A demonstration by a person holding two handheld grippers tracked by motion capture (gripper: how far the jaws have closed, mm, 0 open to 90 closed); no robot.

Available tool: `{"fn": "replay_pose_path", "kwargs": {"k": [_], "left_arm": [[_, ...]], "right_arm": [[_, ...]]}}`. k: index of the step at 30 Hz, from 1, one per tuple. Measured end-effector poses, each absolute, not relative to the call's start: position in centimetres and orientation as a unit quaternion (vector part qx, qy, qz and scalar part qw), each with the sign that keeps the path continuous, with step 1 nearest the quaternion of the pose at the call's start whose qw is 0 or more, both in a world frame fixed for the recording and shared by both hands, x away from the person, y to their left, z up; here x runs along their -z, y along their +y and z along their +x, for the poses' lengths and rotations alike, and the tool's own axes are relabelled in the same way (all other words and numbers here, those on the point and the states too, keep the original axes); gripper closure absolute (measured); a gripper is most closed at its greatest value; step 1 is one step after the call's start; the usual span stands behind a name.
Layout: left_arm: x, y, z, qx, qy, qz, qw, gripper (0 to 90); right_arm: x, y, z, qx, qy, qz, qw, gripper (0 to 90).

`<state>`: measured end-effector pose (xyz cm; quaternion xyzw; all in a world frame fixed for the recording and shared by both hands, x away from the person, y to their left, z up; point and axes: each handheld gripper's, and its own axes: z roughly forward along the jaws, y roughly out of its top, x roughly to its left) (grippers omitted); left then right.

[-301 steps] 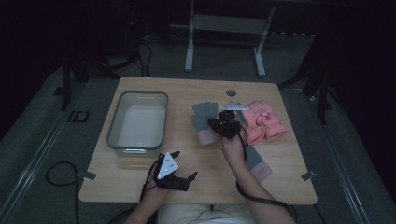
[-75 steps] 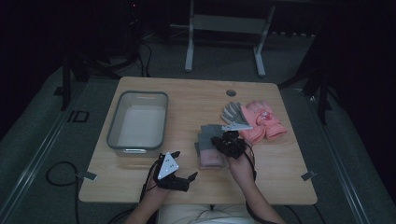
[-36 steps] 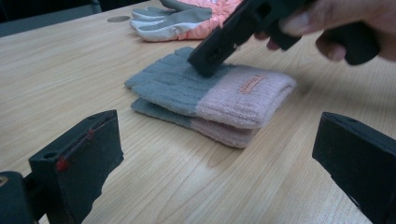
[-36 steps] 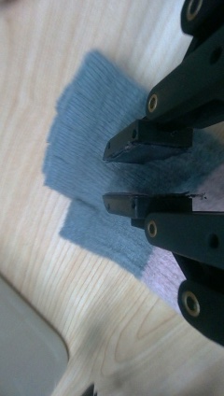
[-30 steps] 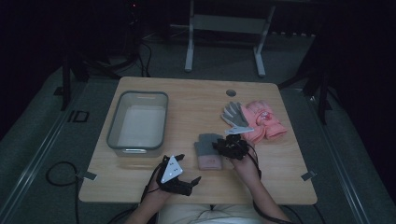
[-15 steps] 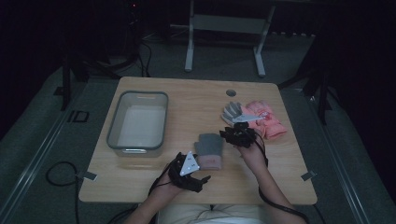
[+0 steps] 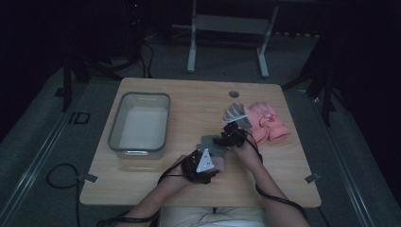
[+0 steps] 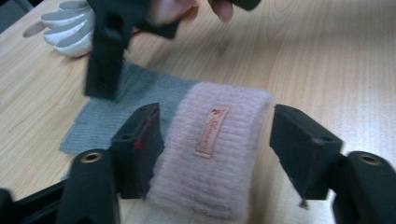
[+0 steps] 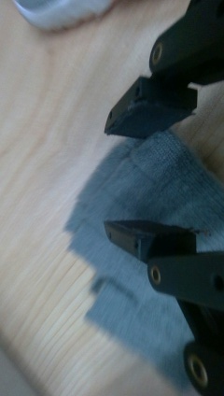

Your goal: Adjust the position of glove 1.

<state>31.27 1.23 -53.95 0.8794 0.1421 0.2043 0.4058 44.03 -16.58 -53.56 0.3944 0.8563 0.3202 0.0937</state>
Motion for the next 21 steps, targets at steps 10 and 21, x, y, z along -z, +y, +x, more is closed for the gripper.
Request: {"fn": "replay_pose_path", "kwargs": {"k": [10,21], "left_arm": [[54.21,1.24,30.84,-0.188,0.113,0.896,0.387,36.4],[54.54,1.44,31.09,-0.195,0.103,0.902,0.371,35.9]], "right_arm": [[54.0,-16.67,44.89,-0.321,0.867,0.374,0.068,46.2],[54.06,-16.72,44.81,-0.333,0.867,0.37,0.039,72.2]]}}
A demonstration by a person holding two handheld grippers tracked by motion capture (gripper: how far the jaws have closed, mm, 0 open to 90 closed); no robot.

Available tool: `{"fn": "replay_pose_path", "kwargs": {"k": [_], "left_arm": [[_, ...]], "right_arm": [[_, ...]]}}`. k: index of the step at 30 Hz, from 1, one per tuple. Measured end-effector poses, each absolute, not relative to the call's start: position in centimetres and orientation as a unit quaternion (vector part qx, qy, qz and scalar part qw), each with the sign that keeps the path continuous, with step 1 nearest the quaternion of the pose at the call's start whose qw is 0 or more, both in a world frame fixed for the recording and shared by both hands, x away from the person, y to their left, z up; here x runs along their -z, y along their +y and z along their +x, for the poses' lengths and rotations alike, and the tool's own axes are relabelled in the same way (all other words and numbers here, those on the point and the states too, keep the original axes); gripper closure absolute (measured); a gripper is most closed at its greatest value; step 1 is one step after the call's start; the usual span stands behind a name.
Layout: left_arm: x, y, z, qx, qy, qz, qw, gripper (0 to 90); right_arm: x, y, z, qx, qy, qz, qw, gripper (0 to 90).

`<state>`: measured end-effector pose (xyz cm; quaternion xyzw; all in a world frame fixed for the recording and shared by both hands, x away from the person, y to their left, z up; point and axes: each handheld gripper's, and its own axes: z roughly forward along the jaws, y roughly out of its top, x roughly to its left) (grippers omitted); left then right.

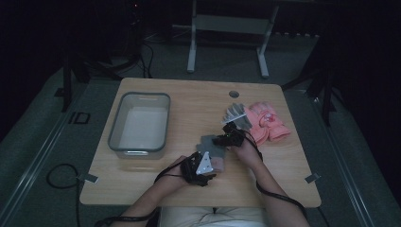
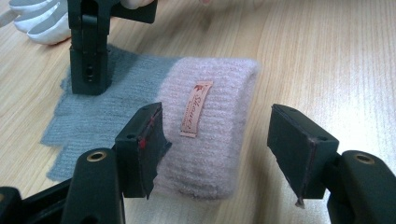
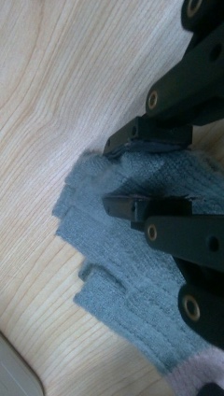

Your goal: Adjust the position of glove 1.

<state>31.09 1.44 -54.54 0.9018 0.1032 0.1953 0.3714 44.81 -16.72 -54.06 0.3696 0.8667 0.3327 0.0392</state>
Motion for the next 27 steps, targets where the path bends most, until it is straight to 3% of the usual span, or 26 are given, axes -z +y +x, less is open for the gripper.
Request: {"fn": "replay_pose_path", "kwargs": {"k": [8,11,17,27], "left_arm": [[55.0,1.2,31.1,-0.211,0.074,0.909,0.351,36.1],[55.1,0.9,31.1,-0.246,0.066,0.908,0.332,48.4],[54.5,1.1,31.7,-0.231,0.088,0.908,0.339,68.0],[52.4,1.8,31.6,-0.203,0.109,0.911,0.343,73.0]], "right_arm": [[54.2,-16.8,44.6,-0.34,0.86,0.378,0.043,72.7],[54.1,-16.6,44.5,-0.336,0.86,0.38,0.046,72.9],[53.9,-16.5,44.2,-0.333,0.86,0.382,0.053,74.3],[52.4,-16.5,43.6,-0.357,0.855,0.373,0.043,75.2]]}}
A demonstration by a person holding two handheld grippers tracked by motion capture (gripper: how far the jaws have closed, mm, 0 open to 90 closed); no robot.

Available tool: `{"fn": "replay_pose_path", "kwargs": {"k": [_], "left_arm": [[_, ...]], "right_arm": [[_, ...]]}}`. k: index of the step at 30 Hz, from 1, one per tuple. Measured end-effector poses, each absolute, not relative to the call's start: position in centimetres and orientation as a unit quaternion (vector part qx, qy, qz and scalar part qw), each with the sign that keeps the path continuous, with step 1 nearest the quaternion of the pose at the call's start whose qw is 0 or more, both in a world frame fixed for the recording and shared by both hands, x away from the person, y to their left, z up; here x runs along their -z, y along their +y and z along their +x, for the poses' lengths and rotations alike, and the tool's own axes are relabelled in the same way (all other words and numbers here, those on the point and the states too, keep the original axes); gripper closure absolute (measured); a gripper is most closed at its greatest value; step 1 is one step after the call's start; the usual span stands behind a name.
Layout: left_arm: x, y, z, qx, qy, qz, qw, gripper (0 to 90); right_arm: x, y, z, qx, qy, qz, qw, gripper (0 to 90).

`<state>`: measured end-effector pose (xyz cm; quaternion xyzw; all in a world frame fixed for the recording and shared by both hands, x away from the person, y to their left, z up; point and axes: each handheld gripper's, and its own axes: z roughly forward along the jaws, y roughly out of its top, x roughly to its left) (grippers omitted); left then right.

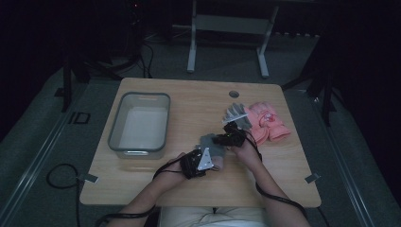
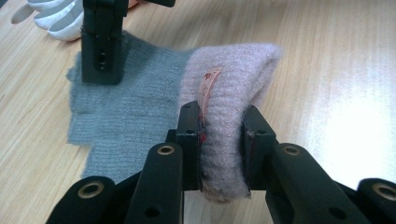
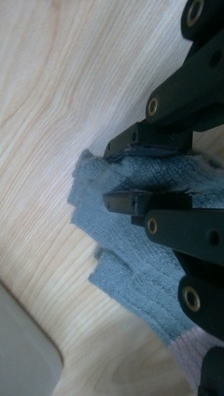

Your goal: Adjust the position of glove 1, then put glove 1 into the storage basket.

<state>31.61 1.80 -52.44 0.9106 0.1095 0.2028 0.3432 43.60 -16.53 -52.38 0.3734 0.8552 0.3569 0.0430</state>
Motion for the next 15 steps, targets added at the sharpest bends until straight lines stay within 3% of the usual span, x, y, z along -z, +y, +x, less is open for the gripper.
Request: {"fn": "replay_pose_path", "kwargs": {"k": [7,15], "left_arm": [[50.4,3.2,31.9,-0.185,0.111,0.915,0.341,73.1],[48.4,4.4,31.9,-0.199,0.11,0.914,0.337,73.2]], "right_arm": [[50.6,-15.6,43.1,-0.369,0.856,0.358,0.053,75.2],[48.9,-14.5,43.2,-0.379,0.854,0.351,0.057,75.1]]}}
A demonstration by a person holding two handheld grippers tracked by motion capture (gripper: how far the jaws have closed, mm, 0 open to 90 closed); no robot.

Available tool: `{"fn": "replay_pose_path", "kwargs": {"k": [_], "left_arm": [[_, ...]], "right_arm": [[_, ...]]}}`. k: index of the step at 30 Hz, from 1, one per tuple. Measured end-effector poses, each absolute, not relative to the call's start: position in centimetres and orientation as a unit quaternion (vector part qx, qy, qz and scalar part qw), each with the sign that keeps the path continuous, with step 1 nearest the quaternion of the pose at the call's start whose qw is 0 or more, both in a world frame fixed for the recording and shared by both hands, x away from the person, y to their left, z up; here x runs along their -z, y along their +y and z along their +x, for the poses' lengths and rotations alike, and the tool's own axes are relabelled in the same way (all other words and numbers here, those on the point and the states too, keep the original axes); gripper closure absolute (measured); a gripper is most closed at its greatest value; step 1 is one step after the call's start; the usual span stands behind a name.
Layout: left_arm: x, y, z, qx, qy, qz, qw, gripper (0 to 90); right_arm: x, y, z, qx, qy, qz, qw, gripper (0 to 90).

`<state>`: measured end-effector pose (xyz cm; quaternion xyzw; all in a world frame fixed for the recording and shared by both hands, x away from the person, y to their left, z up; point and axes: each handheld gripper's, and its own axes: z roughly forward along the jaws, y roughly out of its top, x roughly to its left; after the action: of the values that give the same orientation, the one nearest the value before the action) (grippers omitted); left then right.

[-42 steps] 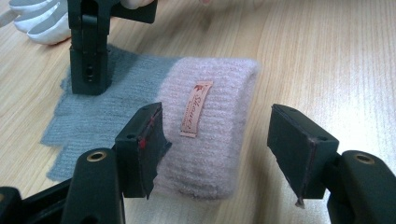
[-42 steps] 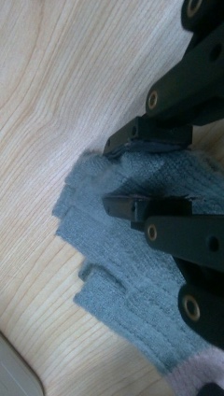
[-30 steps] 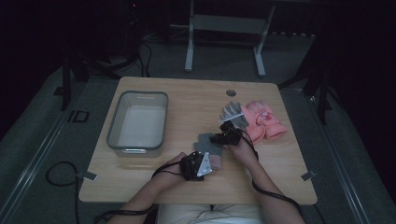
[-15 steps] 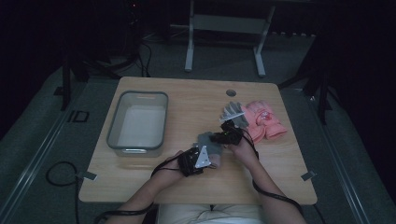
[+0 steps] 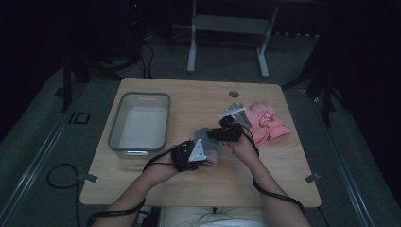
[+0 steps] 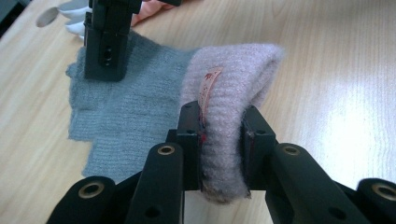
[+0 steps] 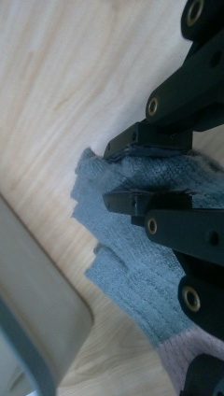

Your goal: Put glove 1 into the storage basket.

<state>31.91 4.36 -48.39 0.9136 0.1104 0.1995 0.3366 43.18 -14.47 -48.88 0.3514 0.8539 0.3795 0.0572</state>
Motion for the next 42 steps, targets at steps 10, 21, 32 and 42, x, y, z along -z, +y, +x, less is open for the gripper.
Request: {"fn": "replay_pose_path", "kwargs": {"k": [10,21,32,42], "left_arm": [[44.7,6.4,32.3,-0.234,0.107,0.915,0.31,73.3],[42.0,9.7,32.7,-0.269,0.118,0.914,0.28,73.3],[40.5,14.7,33.3,-0.282,0.145,0.911,0.264,73.5],[42.4,19.1,34.4,-0.274,0.192,0.913,0.232,73.6]], "right_arm": [[45.1,-11.7,44.0,-0.396,0.853,0.331,0.079,75.1],[42.0,-7.8,45.2,-0.413,0.851,0.313,0.086,75.1],[39.9,-2.3,46.3,-0.434,0.849,0.29,0.084,75.1],[41.1,4.4,47.5,-0.425,0.861,0.269,0.078,75.0]]}}
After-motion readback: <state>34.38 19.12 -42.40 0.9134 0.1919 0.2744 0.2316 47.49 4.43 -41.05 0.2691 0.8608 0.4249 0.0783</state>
